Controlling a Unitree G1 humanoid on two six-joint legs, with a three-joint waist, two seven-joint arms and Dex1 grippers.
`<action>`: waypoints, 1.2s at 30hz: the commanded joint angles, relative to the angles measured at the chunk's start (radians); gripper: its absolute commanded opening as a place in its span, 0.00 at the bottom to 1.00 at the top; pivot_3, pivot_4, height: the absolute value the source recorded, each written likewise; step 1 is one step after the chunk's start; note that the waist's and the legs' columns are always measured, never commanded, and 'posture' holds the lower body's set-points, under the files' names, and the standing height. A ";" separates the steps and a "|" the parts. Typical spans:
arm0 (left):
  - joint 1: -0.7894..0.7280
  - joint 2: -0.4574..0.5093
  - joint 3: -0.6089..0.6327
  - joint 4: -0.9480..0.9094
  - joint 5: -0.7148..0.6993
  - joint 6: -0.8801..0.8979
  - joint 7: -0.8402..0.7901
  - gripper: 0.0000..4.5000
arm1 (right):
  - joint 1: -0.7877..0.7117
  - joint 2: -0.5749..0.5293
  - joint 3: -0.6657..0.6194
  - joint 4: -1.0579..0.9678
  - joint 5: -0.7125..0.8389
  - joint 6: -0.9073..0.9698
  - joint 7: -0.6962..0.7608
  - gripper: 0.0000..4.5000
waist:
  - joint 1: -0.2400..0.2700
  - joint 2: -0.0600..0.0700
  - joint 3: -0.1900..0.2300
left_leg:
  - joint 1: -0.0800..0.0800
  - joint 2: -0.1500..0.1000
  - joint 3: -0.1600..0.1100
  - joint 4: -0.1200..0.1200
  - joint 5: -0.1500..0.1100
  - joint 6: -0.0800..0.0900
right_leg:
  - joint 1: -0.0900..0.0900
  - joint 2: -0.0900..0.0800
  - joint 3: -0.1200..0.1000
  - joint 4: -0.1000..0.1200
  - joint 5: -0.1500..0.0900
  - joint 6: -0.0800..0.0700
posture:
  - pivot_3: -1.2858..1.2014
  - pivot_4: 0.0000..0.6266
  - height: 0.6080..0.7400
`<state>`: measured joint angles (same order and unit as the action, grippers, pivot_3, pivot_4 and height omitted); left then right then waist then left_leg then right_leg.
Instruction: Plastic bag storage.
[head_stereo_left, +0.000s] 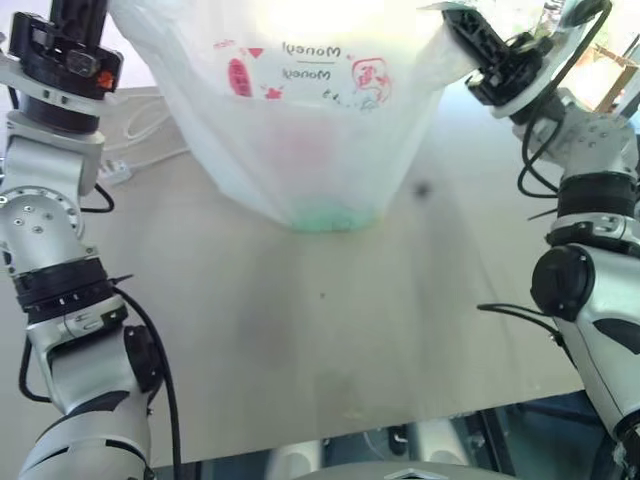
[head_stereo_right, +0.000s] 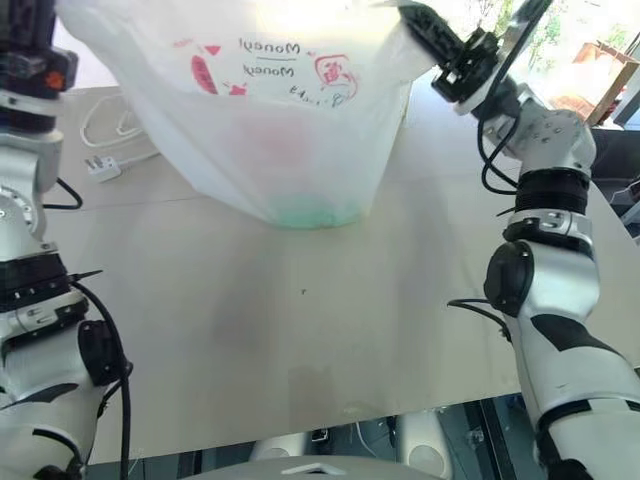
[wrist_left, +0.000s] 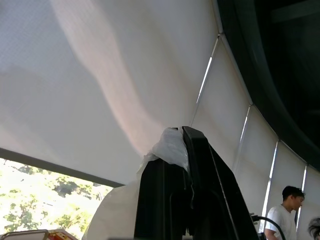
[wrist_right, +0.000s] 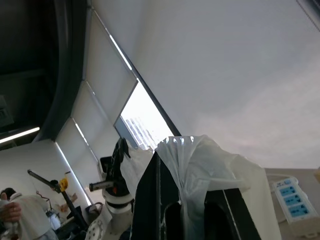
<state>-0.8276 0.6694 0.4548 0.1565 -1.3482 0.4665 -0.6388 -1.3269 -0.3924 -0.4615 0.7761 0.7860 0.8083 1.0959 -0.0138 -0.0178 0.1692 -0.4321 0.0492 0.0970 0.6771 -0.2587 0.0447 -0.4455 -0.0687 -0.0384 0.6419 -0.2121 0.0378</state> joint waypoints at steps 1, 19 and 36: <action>-0.011 -0.013 0.042 0.014 0.013 0.020 -0.023 0.00 | -0.072 -0.046 -0.096 0.008 0.072 -0.044 -0.032 0.01 | 0.000 0.000 0.000 | 0.000 0.000 0.000 0.000 0.000 0.000 | 0.000 0.000 0.000 0.000 0.000 0.000 | 0.52 0.24 1.00; 0.293 -0.087 0.080 -0.239 0.159 0.063 0.023 0.99 | 0.220 -0.167 0.232 -0.205 -0.134 -0.004 0.146 1.00 | 0.000 -0.001 0.001 | 0.000 0.001 0.000 0.006 0.000 0.000 | 0.000 -0.001 0.001 0.002 0.000 0.000 | 0.52 0.24 1.00; 1.158 -0.109 -0.091 -0.593 0.656 0.005 0.089 0.99 | 0.958 -0.208 0.363 -0.618 -0.359 -0.355 -0.017 1.00 | 0.006 0.000 0.000 | 0.016 0.003 0.002 0.006 -0.003 0.004 | 0.012 0.000 0.003 0.001 -0.003 -0.004 | 0.52 0.24 1.00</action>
<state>0.3202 0.5791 0.3803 -0.3969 -0.7642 0.5476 -0.5664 -0.3958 -0.6016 -0.0811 0.1742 0.5088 0.6595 1.1312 -0.0082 -0.0181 0.1691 -0.4164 0.0526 0.0986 0.6835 -0.2615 0.0492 -0.4329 -0.0692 -0.0357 0.6429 -0.2148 0.0335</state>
